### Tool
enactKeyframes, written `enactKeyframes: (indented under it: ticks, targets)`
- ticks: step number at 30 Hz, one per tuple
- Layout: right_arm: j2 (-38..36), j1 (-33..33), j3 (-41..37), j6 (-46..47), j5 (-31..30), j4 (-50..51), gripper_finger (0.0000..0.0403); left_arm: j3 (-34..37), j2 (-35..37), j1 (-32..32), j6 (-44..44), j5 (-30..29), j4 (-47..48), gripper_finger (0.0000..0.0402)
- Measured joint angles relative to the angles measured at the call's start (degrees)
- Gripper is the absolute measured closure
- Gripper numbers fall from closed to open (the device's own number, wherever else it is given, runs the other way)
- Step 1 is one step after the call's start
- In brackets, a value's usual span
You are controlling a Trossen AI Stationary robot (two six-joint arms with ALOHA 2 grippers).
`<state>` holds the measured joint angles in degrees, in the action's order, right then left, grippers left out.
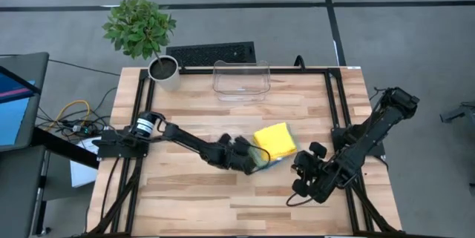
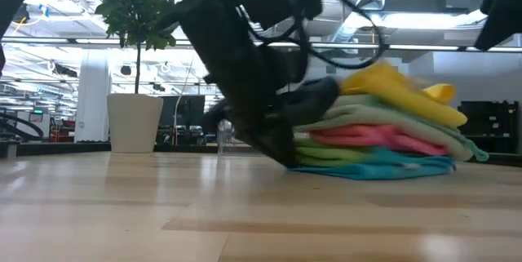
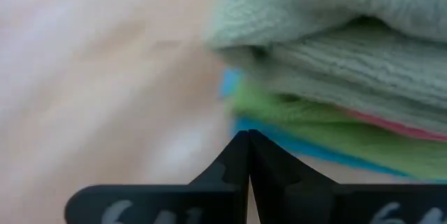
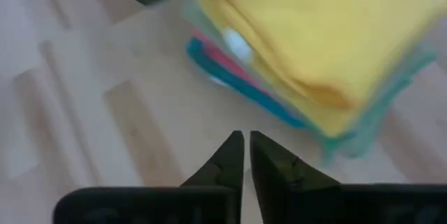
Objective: Fold microfiber towels
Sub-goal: Put the folded stacked microfiber towels into the transparent bin
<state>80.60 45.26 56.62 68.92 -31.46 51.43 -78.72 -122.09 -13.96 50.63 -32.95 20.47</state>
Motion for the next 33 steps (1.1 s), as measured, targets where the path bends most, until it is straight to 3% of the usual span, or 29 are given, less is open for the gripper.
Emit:
enactKeyframes:
  ticks: [7,10,14,16,19,22,28,33]
  targets:
    - [-0.02,-7.89,0.00,-1.85,1.80,6.87,0.0323,0.09,7.24,3.14,-3.44,-1.64,17.57,0.0401]
    - [-0.89,-11.96,0.00,-6.02,4.55,11.28,0.0287,0.13,11.80,3.84,-8.75,3.52,21.65,0.0401]
    - [-4.93,-17.28,0.00,-7.95,6.06,17.74,0.0214,0.09,18.42,4.63,-11.76,15.56,27.39,0.0399]
    - [-7.90,-20.54,0.02,-8.50,5.78,20.53,0.0175,0.13,21.22,5.05,-9.96,20.21,29.99,0.0390]
    - [-12.62,-25.45,-0.81,-9.68,5.66,20.78,0.0134,0.17,24.15,5.19,-4.85,22.43,32.02,0.0357]
    - [-17.00,-29.37,-3.92,-12.91,7.07,14.56,0.0117,1.39,24.60,4.82,0.54,23.42,28.04,0.0305]
    - [-22.66,-34.65,-15.88,-15.56,14.36,1.08,0.0117,7.02,22.45,4.52,11.27,23.65,3.09,0.0195]
    - [-25.59,-35.18,-21.77,-15.56,15.51,-8.19,0.0117,8.76,17.83,3.49,21.43,23.55,-6.85,0.0145]
